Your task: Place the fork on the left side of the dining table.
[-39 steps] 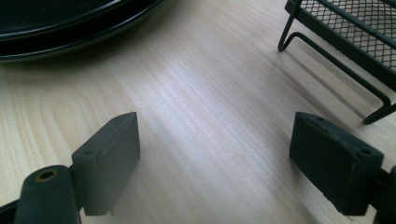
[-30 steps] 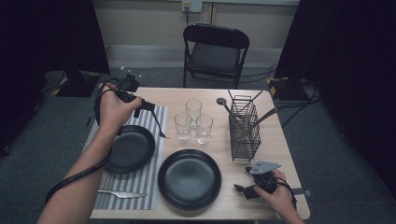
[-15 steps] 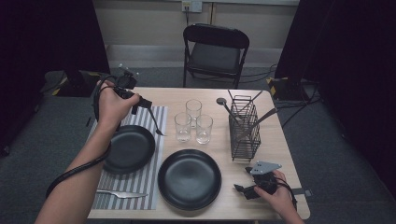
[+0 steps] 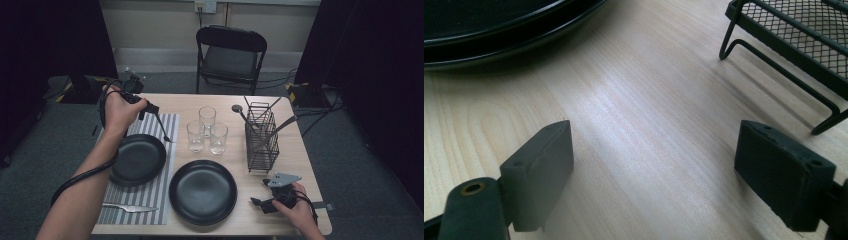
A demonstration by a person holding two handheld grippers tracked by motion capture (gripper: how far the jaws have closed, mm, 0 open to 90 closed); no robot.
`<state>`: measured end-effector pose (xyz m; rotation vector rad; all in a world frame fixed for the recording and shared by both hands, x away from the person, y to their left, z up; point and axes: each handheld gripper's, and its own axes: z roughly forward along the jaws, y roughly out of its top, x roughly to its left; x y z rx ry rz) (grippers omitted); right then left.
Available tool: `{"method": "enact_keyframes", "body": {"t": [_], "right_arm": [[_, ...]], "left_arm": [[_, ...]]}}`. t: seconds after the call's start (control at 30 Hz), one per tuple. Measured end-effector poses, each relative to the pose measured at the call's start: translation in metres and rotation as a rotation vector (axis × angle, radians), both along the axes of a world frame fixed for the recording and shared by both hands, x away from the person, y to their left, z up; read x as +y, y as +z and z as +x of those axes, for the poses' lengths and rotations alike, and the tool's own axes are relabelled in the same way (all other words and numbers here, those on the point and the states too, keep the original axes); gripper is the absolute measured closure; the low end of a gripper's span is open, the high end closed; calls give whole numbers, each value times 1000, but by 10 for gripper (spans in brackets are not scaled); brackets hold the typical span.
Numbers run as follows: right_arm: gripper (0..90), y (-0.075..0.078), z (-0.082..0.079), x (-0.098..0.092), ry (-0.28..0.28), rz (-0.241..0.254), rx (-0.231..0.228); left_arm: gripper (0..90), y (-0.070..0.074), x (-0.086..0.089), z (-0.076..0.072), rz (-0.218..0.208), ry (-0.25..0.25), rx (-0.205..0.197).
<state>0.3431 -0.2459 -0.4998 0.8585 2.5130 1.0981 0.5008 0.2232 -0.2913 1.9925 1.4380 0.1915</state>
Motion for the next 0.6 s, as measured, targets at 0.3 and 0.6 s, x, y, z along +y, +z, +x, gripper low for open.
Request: {"method": "enact_keyframes", "body": {"t": [0.3,0.6], "right_arm": [[150,0,0,0,-1,-1,-2],[150,0,0,0,-1,-1,-2]], "left_arm": [[778,-5,3,12,10,13,2],[778,-9,5,25,10,23,12]]}}
